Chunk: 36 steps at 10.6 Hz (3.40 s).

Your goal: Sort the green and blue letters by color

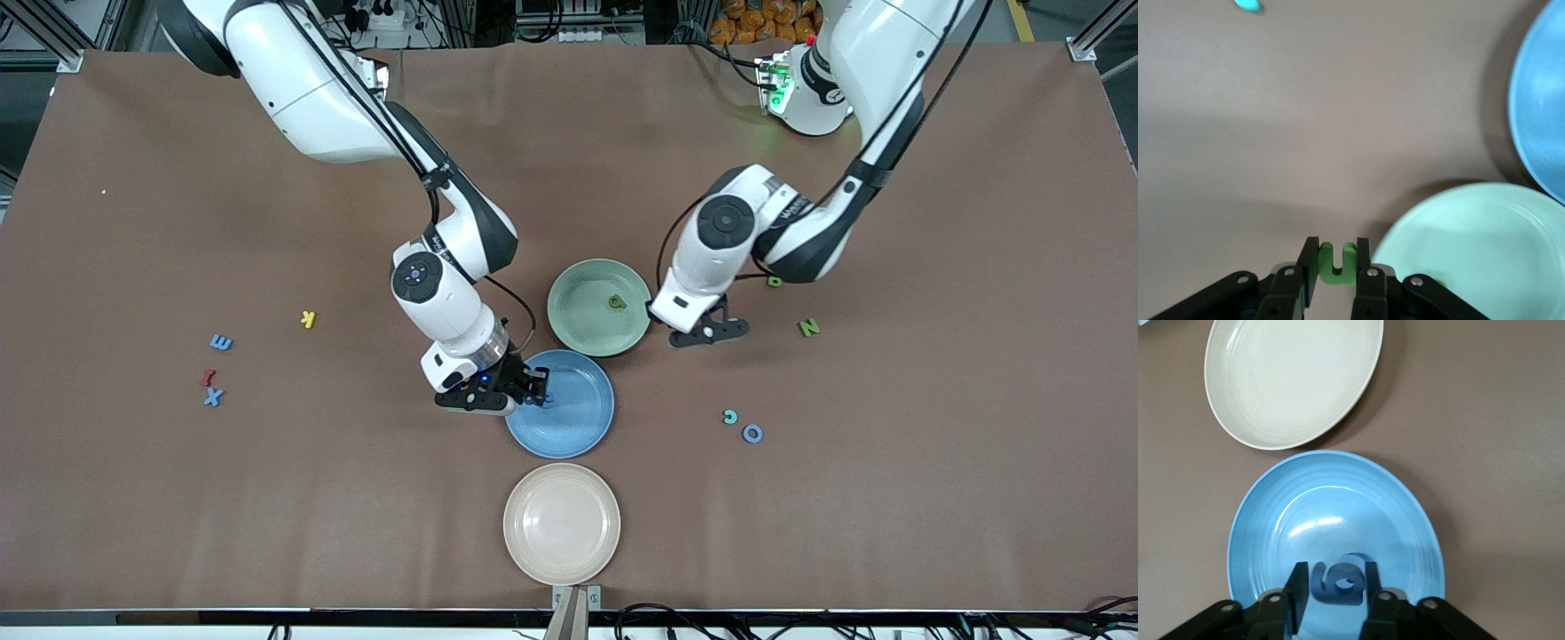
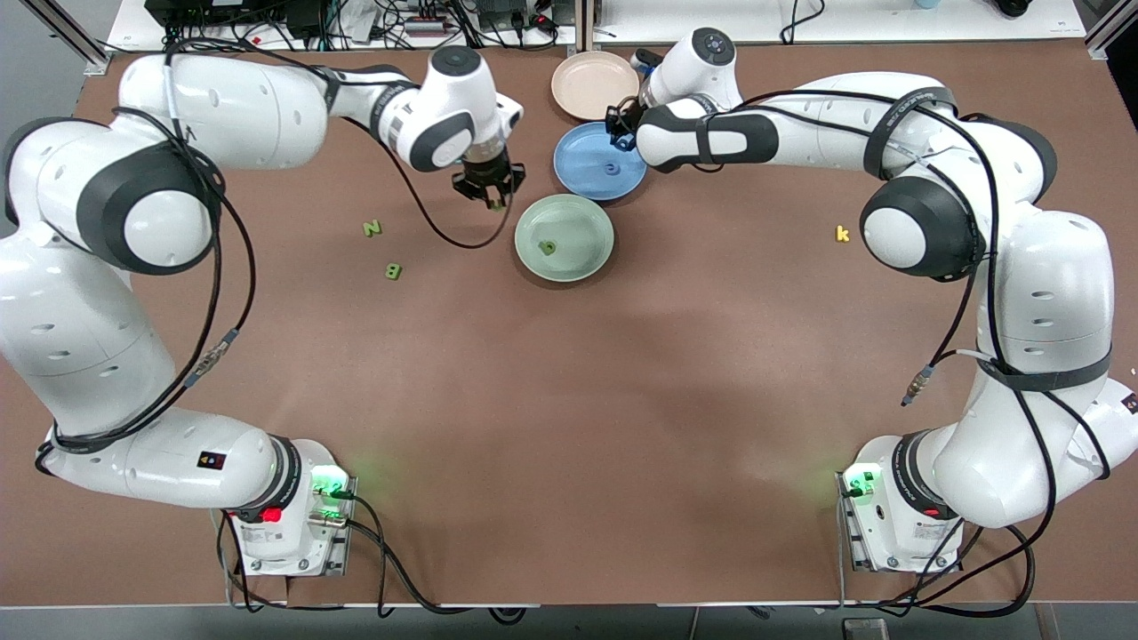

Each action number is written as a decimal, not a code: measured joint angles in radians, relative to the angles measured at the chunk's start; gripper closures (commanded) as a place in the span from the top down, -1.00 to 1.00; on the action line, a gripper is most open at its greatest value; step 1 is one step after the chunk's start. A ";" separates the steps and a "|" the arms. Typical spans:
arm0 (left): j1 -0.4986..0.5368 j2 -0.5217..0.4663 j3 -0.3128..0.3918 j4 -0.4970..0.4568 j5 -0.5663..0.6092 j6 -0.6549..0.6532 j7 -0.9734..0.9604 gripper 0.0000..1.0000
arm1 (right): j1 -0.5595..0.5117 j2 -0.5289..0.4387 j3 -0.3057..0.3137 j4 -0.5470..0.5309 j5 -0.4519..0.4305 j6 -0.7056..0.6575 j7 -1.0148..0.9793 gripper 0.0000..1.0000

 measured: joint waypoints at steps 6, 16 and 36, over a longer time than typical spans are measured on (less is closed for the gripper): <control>-0.122 0.045 -0.001 0.063 -0.002 -0.001 -0.176 -1.00 | 0.001 0.004 -0.015 0.021 -0.005 -0.005 0.044 1.00; -0.245 0.112 0.007 0.125 0.006 -0.088 -0.344 1.00 | -0.178 -0.101 -0.154 0.037 -0.032 -0.389 -0.299 1.00; 0.263 -0.079 -0.053 0.039 0.068 -0.298 0.107 1.00 | -0.703 -0.385 -0.154 -0.444 -0.057 -0.346 -0.767 1.00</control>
